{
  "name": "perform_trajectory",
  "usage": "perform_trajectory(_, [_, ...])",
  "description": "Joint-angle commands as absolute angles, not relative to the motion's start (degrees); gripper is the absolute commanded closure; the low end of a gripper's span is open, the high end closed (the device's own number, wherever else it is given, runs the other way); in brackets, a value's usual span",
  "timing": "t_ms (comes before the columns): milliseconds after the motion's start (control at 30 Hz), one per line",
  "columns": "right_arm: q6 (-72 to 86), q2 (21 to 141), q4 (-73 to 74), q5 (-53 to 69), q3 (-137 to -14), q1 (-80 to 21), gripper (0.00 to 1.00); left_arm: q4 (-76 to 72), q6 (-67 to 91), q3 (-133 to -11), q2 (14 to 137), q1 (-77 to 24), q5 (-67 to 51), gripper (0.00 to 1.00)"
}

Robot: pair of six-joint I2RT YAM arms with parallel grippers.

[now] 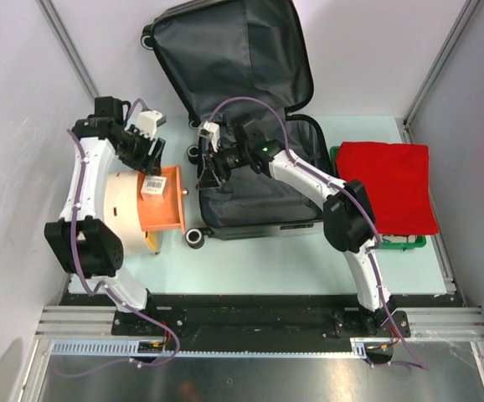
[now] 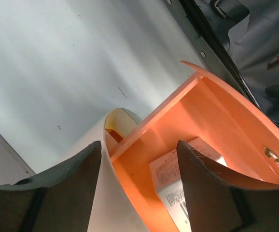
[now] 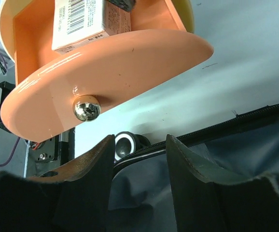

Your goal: Open, take out, and arrange the luggage

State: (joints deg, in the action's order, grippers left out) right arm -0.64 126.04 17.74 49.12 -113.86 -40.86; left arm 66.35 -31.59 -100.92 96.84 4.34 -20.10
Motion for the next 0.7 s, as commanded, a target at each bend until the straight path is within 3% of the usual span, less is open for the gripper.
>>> perform_trajectory(0, [0.87, 123.93, 15.12, 50.36, -115.66, -40.95, 0.49, 66.8, -31.65, -103.17, 92.28, 4.13, -21.53, 0.29])
perform_trajectory(167, [1.4, 124.97, 12.22, 50.63, -115.93, -42.54, 0.49, 66.8, -25.94, -115.82, 92.46, 5.27, -22.24, 0.18])
perform_trajectory(267, [2.02, 127.16, 10.64, 50.27, -118.46, -43.94, 0.49, 66.88, -20.76, -117.95, 91.32, 9.04, -22.14, 0.18])
perform_trajectory(467, [6.67, 131.56, 2.74, 50.54, -122.16, -47.02, 0.53, 66.8, -15.22, -107.33, 83.95, 27.9, -27.85, 0.19])
perform_trajectory(667, [10.54, 134.21, -5.62, 51.5, -124.37, -50.88, 0.54, 67.24, -15.02, -95.02, 75.78, 38.31, -32.43, 0.19])
